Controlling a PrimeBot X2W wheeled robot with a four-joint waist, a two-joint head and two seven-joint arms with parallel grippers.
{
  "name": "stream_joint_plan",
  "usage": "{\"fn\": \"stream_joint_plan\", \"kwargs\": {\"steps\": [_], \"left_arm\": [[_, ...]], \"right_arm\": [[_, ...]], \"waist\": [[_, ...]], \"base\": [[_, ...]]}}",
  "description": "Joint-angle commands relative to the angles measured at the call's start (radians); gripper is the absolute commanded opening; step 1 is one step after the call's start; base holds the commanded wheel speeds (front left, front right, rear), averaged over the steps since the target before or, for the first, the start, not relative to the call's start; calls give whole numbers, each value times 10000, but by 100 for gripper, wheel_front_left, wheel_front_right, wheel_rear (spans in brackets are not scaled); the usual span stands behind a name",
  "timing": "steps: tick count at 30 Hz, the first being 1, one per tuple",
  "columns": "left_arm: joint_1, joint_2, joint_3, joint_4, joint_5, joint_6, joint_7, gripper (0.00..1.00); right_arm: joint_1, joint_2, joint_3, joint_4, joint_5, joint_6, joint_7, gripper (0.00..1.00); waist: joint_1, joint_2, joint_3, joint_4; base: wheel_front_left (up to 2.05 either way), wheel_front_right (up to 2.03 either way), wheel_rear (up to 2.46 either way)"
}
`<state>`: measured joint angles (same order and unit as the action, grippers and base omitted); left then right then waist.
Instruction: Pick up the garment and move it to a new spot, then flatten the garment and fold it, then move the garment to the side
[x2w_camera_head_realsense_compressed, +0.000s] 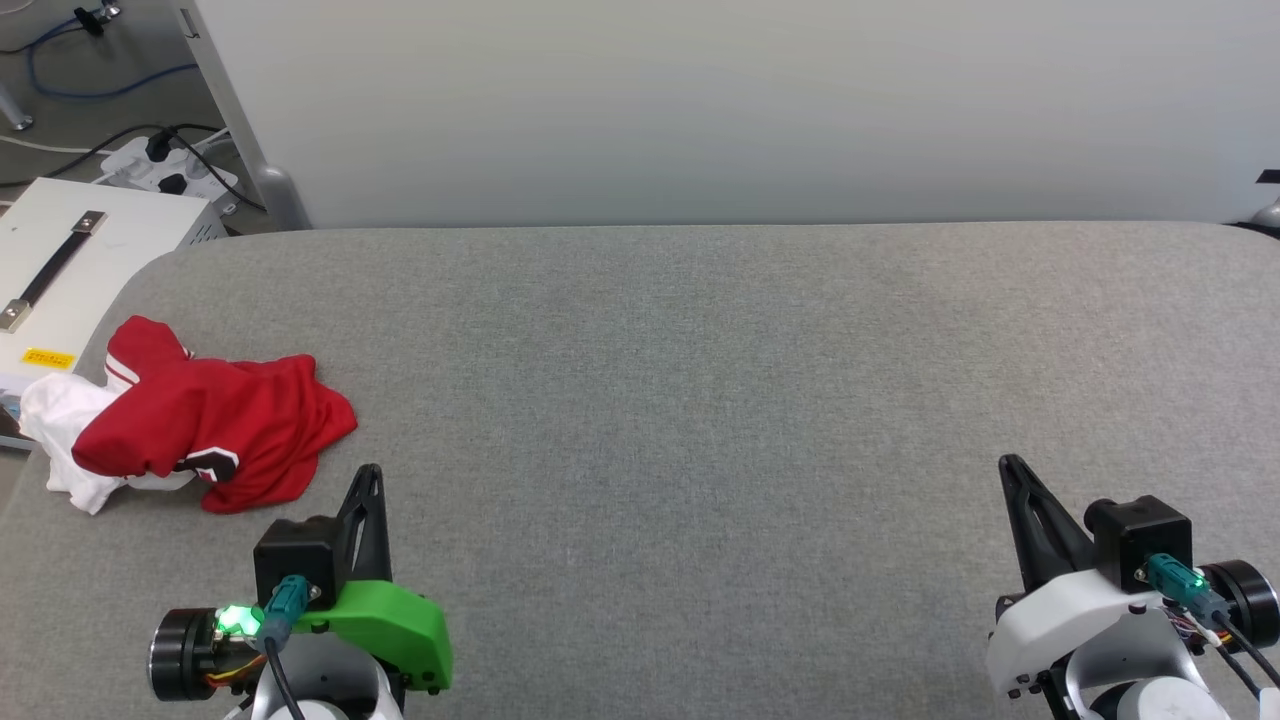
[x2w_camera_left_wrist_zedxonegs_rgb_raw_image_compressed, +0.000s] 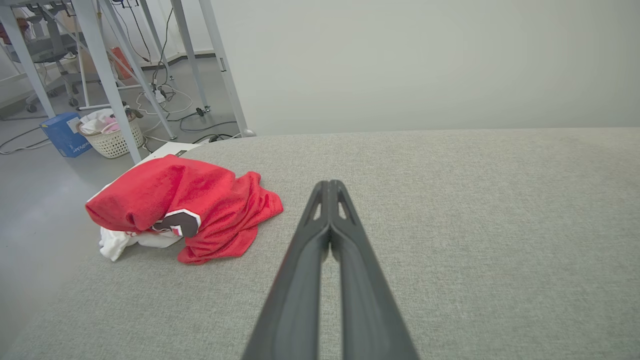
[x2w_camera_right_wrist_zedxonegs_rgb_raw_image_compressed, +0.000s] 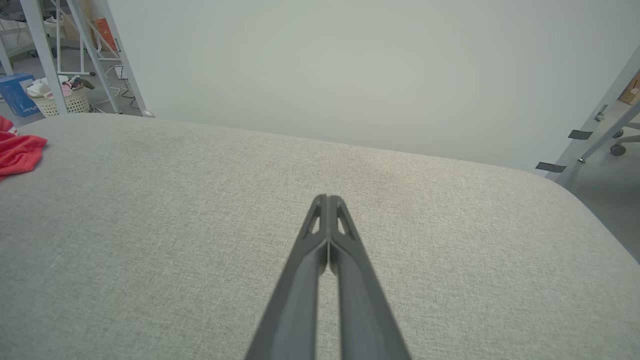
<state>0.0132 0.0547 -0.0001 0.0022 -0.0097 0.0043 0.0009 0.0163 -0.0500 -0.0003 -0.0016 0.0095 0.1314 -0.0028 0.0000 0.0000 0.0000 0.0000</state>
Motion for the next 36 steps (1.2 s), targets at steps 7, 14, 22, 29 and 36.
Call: {"fn": "stream_joint_plan", "kwargs": {"steps": [7, 14, 22, 29, 36], "left_arm": [[-132, -45, 1, -22, 97, -43, -9, 0], [-132, -45, 1, -22, 97, -43, -9, 0], [-132, -45, 1, -22, 97, -43, -9, 0], [-132, -45, 1, -22, 97, -43, -9, 0], [3, 2, -4, -2, -5, 10, -10, 100]], "right_arm": [[-163, -3, 3, 16, -95, -7, 28, 0], [-163, -3, 3, 16, -95, -7, 28, 0], [-163, -3, 3, 16, -95, -7, 28, 0], [-163, -3, 3, 16, -95, -7, 28, 0], [4, 0, -14, -3, 22, 0, -12, 100]], "waist": [[0, 0, 0, 0], [0, 0, 0, 0], [0, 0, 0, 0], [0, 0, 0, 0], [0, 0, 3, -1]], "base": [[0, 0, 0], [0, 0, 0], [0, 0, 0], [0, 0, 0], [0, 0, 0]]}}
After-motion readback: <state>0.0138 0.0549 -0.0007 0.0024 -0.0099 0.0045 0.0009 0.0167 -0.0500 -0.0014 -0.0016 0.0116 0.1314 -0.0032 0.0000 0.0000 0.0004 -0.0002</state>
